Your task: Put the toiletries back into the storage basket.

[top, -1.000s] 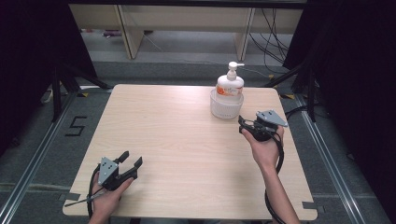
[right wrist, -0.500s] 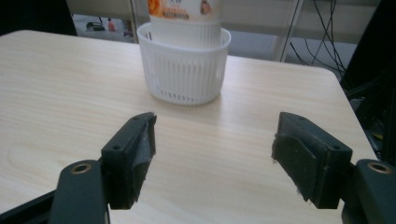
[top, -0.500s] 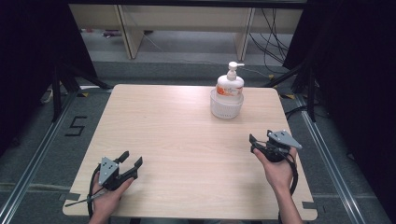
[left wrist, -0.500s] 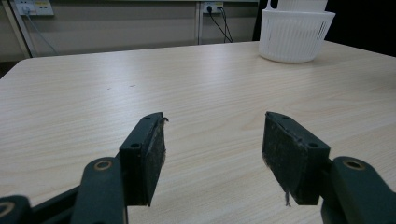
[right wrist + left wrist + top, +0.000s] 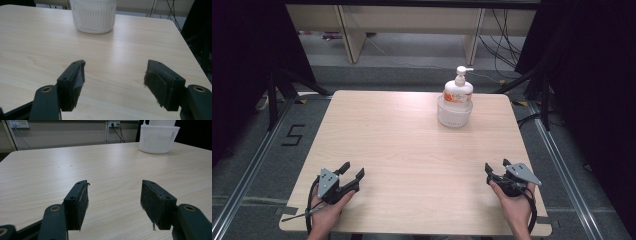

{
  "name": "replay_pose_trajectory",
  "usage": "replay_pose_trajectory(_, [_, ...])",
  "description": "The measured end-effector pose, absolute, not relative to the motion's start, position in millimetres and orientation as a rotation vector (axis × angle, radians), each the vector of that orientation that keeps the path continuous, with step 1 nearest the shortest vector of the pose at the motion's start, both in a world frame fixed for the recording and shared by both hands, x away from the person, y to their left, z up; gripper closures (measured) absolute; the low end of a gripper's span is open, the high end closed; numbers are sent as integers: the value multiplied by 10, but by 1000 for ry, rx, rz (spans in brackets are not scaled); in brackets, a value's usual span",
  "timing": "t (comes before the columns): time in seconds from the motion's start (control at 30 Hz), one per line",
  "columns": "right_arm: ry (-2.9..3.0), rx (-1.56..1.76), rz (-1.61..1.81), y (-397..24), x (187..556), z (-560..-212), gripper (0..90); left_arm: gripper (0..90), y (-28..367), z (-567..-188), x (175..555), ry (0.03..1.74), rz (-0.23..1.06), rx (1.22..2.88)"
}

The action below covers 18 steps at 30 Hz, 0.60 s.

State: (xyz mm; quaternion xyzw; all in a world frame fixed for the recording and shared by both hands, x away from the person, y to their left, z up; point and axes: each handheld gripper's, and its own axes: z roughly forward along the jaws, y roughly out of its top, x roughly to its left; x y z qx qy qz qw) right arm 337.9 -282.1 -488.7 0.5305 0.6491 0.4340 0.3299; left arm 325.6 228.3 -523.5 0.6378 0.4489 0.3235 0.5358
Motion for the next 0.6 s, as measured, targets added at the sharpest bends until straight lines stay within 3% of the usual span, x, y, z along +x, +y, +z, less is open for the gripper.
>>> replay_pose_trajectory(0.6, [1697, 1334, 1137, -2830, 3279, -5014, 320, 385, 2285, -5232, 3258, 1070, 764, 1525])
